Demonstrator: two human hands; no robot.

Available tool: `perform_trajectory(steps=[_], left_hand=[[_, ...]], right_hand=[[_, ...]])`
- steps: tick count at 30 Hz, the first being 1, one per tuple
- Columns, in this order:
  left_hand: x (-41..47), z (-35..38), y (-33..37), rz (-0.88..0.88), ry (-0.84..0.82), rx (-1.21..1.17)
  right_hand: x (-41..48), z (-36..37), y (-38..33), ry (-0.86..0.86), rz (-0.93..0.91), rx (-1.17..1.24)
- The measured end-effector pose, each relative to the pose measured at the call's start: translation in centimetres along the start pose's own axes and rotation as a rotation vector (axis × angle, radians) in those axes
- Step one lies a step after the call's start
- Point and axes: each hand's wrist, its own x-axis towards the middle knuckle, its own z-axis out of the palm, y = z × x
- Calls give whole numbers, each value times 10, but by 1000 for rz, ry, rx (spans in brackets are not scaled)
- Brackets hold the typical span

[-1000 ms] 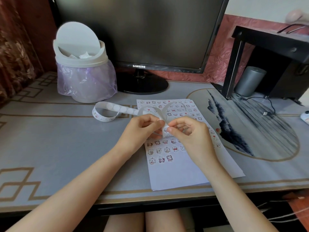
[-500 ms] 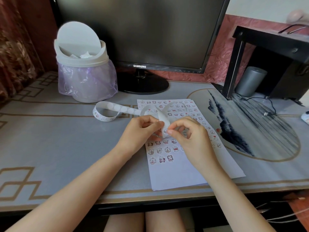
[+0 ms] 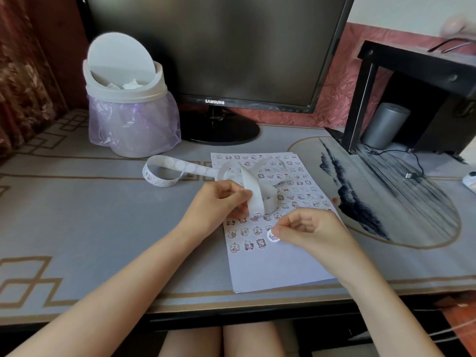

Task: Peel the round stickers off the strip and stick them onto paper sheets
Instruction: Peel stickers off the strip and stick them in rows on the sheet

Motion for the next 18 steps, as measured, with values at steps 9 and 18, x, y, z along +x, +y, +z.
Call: perform_trajectory(steps=[9,18], left_hand=[[0,0,-1,-6,-3,7],[-1,1,1,-12,-11,-35]], right_hand=[[0,2,5,43,44,-81],[1,5,9,65,30,-87]])
